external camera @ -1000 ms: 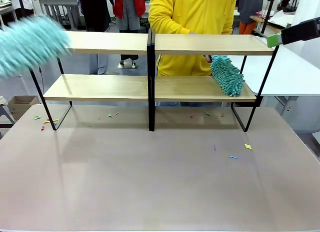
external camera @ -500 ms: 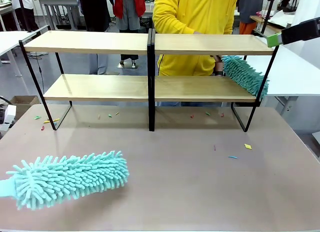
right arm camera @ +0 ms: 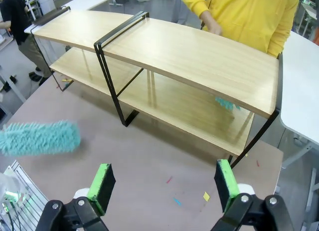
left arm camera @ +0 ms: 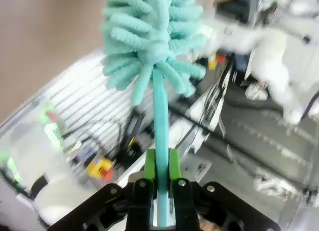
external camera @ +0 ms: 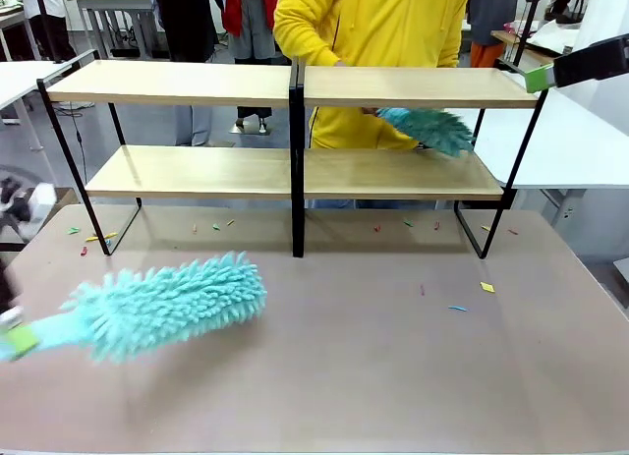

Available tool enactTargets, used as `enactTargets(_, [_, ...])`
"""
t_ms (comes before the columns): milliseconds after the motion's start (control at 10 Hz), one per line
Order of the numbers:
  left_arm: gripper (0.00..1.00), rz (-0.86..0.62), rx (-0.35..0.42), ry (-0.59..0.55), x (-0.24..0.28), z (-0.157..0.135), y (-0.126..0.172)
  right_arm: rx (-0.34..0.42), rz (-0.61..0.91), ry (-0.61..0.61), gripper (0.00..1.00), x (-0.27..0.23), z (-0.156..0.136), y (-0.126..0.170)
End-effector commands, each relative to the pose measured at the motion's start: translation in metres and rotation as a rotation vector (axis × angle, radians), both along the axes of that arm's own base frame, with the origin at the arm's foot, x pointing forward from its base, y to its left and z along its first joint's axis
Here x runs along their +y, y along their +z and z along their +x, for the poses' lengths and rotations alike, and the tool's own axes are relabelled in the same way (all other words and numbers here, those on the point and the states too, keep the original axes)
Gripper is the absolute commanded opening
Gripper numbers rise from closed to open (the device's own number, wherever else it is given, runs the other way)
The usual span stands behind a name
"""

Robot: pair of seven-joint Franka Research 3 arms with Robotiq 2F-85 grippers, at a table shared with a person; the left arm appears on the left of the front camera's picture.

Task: Clean the shelves.
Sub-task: Clean another randomly selected level of the Shelf with the Duster.

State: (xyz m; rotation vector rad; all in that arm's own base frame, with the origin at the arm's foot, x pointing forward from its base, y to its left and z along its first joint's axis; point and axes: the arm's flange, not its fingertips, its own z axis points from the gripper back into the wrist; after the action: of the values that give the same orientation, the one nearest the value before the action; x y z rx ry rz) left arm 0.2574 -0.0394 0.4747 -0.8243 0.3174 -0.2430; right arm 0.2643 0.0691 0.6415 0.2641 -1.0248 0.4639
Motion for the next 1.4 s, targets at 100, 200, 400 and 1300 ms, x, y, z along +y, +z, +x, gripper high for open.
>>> enactTargets(100, [0.12, 0.015, -0.119, 0.276, -0.080, -0.006, -0.055, 0.001, 0.006, 0.000, 1.00, -0.001, 0.001, 0.000])
enactTargets(200, [0.12, 0.029, -0.174, 0.365, -0.095, 0.004, -0.064, 0.001, 0.006, 0.000, 1.00, -0.001, 0.001, 0.000])
enactTargets(400, [0.12, 0.114, -0.251, 0.413, -0.118, 0.021, -0.082, 0.001, 0.006, 0.000, 1.00, -0.001, 0.001, 0.000])
enactTargets(1300, [0.12, 0.213, -0.410, 0.485, -0.156, 0.100, -0.082, 0.001, 0.006, 0.000, 1.00, -0.001, 0.001, 0.000])
